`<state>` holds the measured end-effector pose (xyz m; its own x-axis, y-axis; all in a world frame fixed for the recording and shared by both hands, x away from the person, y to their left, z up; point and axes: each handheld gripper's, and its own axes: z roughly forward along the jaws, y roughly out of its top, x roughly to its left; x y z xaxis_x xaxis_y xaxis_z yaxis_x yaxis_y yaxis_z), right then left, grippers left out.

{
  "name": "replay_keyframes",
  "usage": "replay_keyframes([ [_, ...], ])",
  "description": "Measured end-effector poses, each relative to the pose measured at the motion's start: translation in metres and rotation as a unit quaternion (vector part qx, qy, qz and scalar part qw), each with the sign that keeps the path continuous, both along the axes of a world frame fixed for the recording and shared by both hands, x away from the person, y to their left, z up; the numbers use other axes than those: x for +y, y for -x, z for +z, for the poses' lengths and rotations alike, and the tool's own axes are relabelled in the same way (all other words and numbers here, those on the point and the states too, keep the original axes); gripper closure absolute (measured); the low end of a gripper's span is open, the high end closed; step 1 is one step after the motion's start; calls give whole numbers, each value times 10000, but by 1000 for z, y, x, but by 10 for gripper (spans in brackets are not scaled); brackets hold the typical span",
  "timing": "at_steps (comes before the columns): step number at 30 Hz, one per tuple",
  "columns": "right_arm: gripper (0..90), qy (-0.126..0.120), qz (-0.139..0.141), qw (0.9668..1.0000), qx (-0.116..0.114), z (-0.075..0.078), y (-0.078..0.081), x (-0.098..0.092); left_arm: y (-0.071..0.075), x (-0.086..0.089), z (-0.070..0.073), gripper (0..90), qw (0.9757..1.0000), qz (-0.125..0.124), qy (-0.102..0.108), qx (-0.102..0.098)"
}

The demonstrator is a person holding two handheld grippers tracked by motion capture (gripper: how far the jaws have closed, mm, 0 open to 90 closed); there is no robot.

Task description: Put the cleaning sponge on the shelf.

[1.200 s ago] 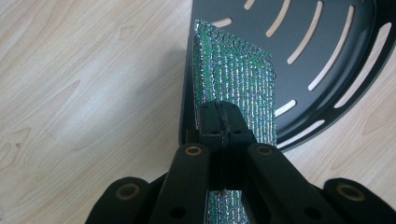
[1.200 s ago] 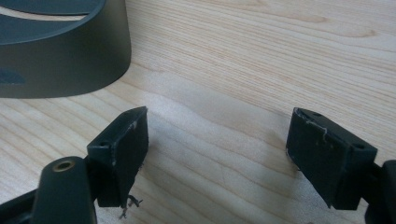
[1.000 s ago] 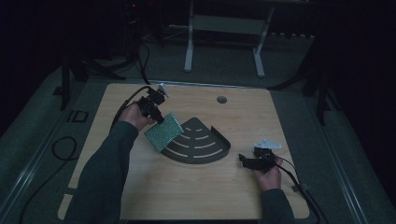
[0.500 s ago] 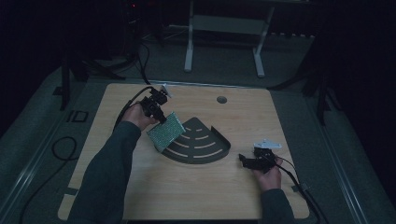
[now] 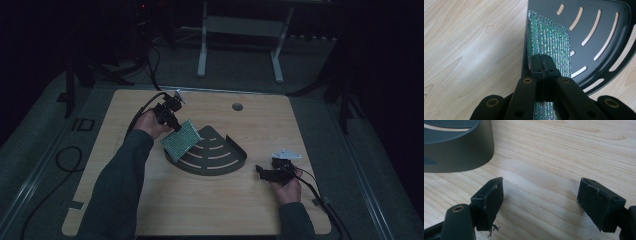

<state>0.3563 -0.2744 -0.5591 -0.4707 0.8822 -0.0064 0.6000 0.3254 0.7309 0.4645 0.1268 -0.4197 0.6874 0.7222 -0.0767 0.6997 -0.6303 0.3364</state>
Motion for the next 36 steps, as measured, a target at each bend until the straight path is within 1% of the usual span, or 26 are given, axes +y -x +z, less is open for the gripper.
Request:
replay_keyframes([
  [3,206,1,1,10000,0,0,0,0,-2,-4,6,900,10000,-15,12,-55],
  [5,205,1,2,10000,-1,0,0,0,-3,-6,8,900,9999,-18,74,-65],
  [7,205,1,2,10000,0,0,0,0,-4,-9,9,900,9999,-30,-20,-94],
  [11,205,-1,2,10000,2,0,0,0,-5,-14,9,900,9999,-61,10,-129],
  [18,205,0,5,10000,2,0,0,0,-8,-21,5,900,9998,-126,-15,-144],
  [21,205,0,6,10000,1,0,0,0,-9,-26,0,900,9997,-167,-73,-156],
  [26,205,0,6,10000,1,0,0,0,-11,-30,-7,900,9996,-231,-133,-113],
  [31,205,0,3,10000,1,0,0,0,-11,-33,-11,900,9995,-252,-148,-110],
  [32,205,-1,6,10000,1,0,0,0,-11,-34,-13,900,9994,-278,-185,-107],
  [35,205,0,6,10000,0,0,0,0,-11,-34,-15,900,9994,-281,-193,-84],
  [36,205,0,6,10000,1,0,0,0,-11,-35,-17,900,9993,-284,-224,-83],
])
